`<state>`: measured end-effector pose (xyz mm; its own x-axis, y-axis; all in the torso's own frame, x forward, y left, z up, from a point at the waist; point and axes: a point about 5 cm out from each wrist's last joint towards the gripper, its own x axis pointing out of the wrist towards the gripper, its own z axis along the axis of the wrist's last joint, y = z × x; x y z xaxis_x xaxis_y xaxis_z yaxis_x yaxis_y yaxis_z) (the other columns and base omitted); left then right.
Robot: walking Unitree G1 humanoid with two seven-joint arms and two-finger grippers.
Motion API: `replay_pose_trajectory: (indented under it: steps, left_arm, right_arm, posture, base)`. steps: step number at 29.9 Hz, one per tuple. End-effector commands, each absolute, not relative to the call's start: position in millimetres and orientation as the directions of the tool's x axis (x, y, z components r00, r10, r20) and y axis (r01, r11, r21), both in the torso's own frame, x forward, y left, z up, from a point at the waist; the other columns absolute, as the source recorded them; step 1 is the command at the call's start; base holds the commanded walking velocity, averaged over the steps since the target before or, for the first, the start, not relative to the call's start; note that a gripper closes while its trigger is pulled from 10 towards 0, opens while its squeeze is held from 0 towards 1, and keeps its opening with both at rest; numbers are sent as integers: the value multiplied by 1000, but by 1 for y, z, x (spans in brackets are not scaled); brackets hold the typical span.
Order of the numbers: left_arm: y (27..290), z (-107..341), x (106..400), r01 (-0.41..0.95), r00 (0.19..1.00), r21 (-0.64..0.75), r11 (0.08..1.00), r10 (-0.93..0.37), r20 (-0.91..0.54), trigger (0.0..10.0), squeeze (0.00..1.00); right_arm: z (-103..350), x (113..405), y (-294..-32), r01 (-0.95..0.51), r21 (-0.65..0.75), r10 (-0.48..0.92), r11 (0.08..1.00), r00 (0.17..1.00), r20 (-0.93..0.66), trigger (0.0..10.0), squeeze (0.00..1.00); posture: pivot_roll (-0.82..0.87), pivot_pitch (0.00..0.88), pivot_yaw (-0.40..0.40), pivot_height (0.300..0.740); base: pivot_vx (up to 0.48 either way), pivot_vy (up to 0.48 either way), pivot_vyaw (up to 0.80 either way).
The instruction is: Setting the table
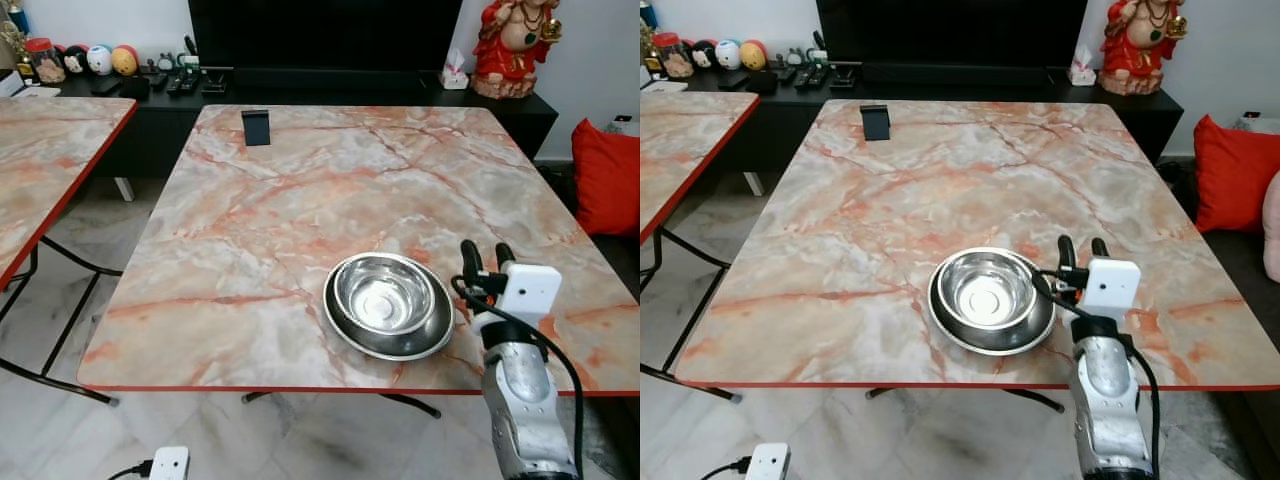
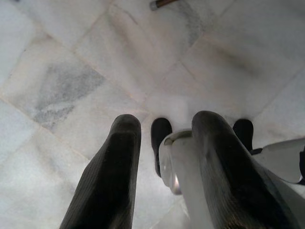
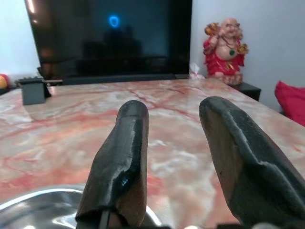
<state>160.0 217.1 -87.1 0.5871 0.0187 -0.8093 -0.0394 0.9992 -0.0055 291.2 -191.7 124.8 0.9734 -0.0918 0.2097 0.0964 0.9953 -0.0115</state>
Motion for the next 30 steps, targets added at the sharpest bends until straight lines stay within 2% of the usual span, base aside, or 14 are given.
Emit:
replay_pose_trajectory:
  steps: [1, 25, 30]
  left_arm:
    - [220, -88, 156, -46, 573, 2, 999, 28, -819, 10000, 0]
    - [215, -83, 170, -21, 603, -10, 1000, 5, -798, 10000, 0]
    - [215, -83, 171, -22, 604, -9, 1000, 6, -797, 10000, 0]
  right_arm:
    - [126, 294, -186, 80, -8, -76, 997, 973, 219, 10000, 0]
    - [131, 302, -179, 64, 6, -64, 998, 967, 249, 10000, 0]
    - [132, 303, -179, 65, -13, -60, 998, 967, 248, 10000, 0]
  posture:
    - [-24, 0, -16, 736]
    - [-21, 0, -13, 736]
    - [-16, 0, -13, 736]
  base:
    - [0, 386, 0]
    - [0, 465, 0]
    - [0, 480, 800]
